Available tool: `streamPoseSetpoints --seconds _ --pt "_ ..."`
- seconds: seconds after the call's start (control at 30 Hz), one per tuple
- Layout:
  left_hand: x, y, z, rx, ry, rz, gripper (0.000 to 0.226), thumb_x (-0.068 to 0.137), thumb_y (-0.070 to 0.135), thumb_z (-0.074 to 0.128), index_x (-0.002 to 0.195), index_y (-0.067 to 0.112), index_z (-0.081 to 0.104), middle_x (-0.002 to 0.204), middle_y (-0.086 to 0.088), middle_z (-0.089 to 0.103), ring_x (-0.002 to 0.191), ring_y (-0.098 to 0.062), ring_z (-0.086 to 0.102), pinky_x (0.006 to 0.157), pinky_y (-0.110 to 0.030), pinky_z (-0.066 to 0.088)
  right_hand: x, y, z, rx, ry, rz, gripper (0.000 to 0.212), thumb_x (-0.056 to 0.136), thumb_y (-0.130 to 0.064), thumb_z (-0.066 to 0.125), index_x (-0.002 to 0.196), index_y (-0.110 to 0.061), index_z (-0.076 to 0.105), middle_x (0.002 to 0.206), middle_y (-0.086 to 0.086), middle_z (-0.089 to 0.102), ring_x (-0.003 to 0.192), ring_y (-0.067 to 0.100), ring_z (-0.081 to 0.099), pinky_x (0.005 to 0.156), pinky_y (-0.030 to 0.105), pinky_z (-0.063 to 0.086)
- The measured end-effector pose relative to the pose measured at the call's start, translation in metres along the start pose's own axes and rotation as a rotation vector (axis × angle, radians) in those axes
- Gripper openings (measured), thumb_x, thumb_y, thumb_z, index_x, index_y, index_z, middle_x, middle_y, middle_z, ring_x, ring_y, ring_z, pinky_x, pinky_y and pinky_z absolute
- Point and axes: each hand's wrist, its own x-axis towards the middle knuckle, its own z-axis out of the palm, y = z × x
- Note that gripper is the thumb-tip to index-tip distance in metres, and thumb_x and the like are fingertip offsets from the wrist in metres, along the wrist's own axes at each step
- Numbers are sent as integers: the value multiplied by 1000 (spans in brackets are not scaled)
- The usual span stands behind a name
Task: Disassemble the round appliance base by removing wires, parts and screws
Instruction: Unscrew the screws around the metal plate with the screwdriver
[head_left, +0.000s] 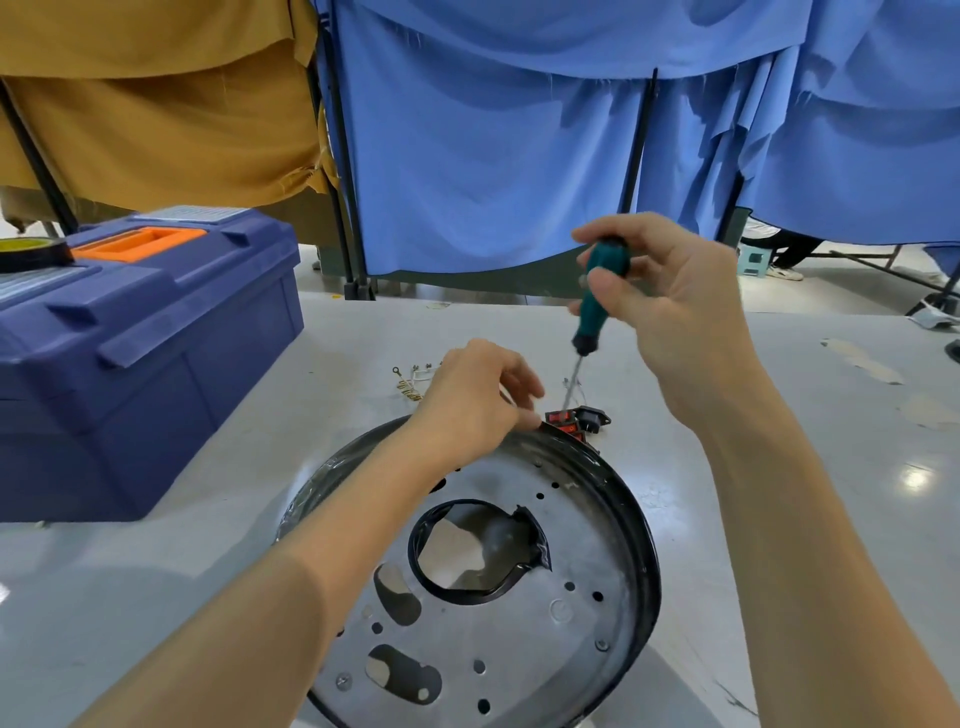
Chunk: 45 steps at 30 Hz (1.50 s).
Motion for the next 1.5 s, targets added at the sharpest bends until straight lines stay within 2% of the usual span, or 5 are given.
streamPoseSetpoints --seconds 0.13,0.43,0.63,1.07,1.5 --pt "-1 -6 5 249 -128 -43 12 73 10 82 82 15 75 71 5 67 67 -9 63 69 -28 57 1 5 -11 -105 1 -3 33 89 3 57 87 -27 71 89 6 59 61 10 50 59 24 48" --pt "-3 -4 15 362 -184 -1 21 73 13 82 93 13 77 78 -2 65 74 -18 62 69 -29 52 -10 45 0 -612 -571 379 13 75 -14 81 86 -18 77 89 9 70 81 27 64 77 37 57" --pt "-4 -1 21 462 -181 31 19 76 11 78 94 8 72 84 -9 61 83 -30 62 75 -40 55 -11 48 0 -565 -610 447 11 82 -4 71 85 -13 77 63 4 61 34 3 47 35 11 35" --pt "-9 1 33 522 -163 59 20 89 24 66 102 9 66 103 -12 63 96 -32 60 75 -40 50 -12 54 0 -498 -588 535 21 82 -3 72 66 -17 72 60 8 59 32 12 40 36 16 34" --pt "-17 5 37 648 -223 106 26 87 -6 53 109 7 45 113 -13 45 88 -20 35 69 -30 32 -11 59 0 -476 -593 527 21 82 -3 71 67 -17 72 72 15 65 34 10 43 40 19 41"
